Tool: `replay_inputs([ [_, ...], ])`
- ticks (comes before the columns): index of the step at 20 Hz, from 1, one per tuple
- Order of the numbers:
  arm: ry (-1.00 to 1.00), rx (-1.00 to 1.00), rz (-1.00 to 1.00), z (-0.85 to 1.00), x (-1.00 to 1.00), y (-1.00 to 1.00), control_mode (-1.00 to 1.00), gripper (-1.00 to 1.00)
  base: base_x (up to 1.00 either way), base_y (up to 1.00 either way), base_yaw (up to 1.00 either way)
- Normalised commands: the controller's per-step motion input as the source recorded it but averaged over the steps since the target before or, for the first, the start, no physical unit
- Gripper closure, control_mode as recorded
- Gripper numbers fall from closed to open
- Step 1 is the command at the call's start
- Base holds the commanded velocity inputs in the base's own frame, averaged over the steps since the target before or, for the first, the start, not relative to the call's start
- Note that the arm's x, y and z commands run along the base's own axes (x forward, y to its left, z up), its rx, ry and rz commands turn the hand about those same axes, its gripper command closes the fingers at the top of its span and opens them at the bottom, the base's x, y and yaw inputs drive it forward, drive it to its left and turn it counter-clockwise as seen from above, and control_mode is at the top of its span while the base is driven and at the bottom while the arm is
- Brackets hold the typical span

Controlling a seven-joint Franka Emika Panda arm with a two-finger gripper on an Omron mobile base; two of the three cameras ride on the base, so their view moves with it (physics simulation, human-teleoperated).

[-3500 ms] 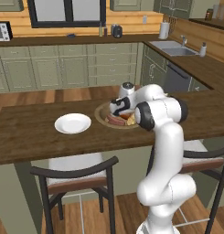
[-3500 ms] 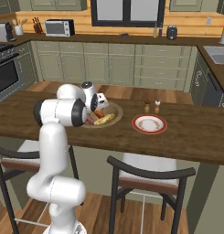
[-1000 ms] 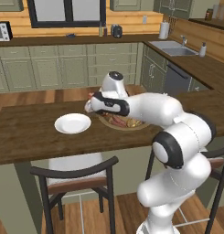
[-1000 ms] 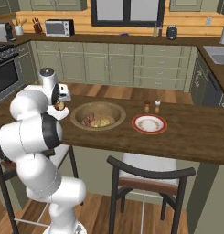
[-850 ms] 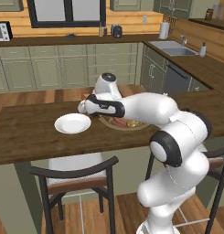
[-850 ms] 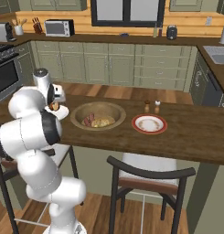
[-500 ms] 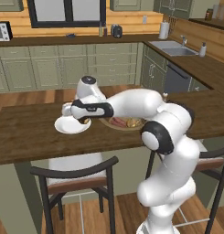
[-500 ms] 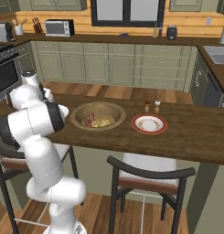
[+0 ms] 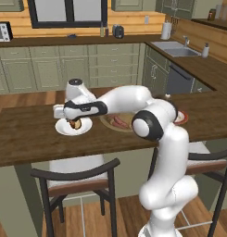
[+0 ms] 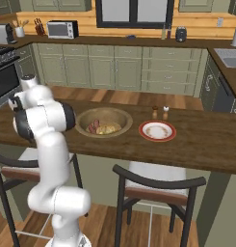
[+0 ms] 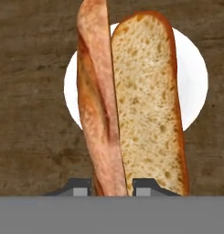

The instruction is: Place one bun and one sausage from the bowl on each plate.

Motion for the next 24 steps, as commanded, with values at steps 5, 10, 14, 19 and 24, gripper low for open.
replay_inputs([
  [5, 0.10, 0.00, -0.17, -0.46, 0.52, 0.19, -1.00, 1.00, 0.00, 0.00, 0.00],
  [10, 0.09, 0.01, -0.15, -0.34, 0.43, 0.03, -1.00, 1.00, 0.00, 0.00, 0.00],
  [14, 0.09, 0.04, -0.10, -0.24, 0.49, 0.00, -1.00, 1.00, 0.00, 0.00, 0.00],
  [19, 0.06, 0.06, -0.03, -0.31, 0.28, 0.00, -1.00, -1.00, 0.00, 0.00, 0.00],
  [24, 0.00, 0.05, 0.00, -0.24, 0.03, -0.01, -1.00, -1.00, 0.00, 0.00, 0.00],
])
